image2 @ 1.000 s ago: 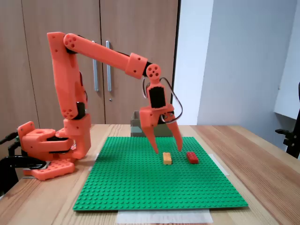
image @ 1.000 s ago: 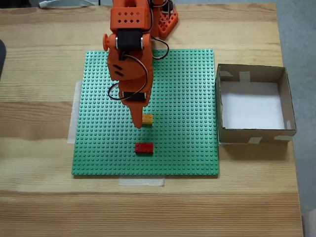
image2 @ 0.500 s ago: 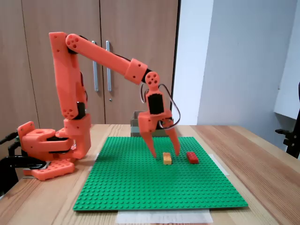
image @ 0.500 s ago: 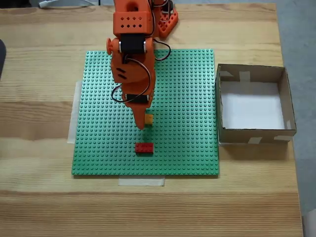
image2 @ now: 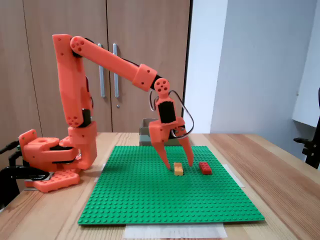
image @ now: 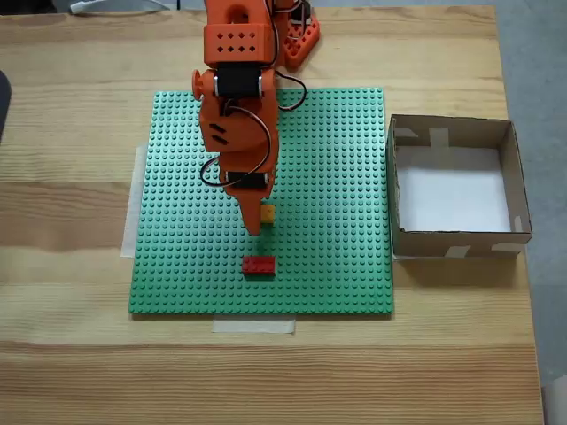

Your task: Pick the yellow lego block and put it in the box.

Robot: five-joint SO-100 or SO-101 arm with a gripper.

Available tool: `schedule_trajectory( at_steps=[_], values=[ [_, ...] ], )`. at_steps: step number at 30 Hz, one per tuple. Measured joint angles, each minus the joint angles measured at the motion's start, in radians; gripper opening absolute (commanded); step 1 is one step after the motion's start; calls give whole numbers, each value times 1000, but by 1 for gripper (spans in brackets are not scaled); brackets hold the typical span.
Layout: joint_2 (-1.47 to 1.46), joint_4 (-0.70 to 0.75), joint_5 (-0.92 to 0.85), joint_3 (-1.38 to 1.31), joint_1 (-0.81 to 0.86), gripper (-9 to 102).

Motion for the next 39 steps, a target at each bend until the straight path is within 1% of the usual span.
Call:
schedule_trajectory(
  at_steps=[8, 17, 39],
  values=[
    [-9, -25, -17, 0, 0, 22],
    [-18, -64, -25, 17, 0, 18],
    [-20, -81, -26, 17, 5, 11]
  ],
)
